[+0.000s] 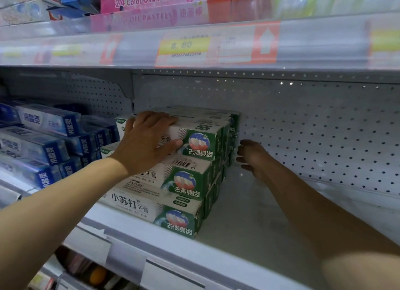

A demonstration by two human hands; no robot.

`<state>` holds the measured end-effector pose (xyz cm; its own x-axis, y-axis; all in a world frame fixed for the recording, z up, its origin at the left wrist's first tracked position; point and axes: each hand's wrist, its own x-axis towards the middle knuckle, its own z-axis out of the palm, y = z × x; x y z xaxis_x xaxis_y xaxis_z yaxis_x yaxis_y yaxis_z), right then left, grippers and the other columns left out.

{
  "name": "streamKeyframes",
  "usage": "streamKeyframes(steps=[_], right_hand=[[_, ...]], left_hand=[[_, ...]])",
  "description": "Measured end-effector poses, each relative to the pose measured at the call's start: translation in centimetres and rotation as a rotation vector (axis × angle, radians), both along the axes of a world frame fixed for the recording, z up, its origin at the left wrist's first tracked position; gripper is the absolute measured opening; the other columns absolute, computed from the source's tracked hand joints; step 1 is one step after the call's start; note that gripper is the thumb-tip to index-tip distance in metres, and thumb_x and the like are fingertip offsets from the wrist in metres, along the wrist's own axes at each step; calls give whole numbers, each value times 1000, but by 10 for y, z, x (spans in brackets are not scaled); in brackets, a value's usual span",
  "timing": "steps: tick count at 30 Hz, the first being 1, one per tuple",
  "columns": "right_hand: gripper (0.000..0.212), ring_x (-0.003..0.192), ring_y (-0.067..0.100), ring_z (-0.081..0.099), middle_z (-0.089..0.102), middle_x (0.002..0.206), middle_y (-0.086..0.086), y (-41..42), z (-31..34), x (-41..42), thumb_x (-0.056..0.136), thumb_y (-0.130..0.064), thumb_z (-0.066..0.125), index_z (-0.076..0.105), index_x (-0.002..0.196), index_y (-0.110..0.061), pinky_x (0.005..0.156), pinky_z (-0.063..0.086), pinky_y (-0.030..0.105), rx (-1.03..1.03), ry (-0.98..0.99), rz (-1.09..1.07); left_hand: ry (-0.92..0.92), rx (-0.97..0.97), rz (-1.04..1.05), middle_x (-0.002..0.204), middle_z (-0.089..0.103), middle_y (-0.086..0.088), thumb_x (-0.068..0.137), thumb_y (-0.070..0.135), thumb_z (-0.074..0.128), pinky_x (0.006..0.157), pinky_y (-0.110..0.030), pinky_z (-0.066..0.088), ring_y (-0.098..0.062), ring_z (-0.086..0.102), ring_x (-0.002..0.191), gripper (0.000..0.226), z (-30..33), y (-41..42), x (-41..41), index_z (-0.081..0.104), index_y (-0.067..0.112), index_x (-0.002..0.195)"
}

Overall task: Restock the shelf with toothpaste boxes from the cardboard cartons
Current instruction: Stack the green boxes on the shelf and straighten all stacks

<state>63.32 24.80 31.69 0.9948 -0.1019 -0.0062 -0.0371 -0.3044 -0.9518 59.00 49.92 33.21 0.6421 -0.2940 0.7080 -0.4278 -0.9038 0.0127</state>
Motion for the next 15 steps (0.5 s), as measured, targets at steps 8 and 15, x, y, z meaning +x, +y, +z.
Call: streamKeyframes(steps=[8, 15], right_hand=[[30, 106, 29, 56, 56, 125, 17, 5, -1, -11, 99, -10, 40, 52, 125, 1, 73, 43, 24, -132, -4, -22], [41, 97, 19, 50, 54, 129, 17, 10, 7, -19, 94, -3, 45, 46, 135, -9, 65, 39, 20, -134, -112, -69]], left_hand=[[41, -13, 65, 140, 46, -2, 75, 71, 22, 105, -48, 21, -27, 31, 132, 81, 5, 13, -10, 46, 23, 137], [69, -17, 55, 145, 40, 1, 72, 73, 18, 108, -48, 18, -25, 27, 134, 87, 14, 26, -14, 38, 26, 141]])
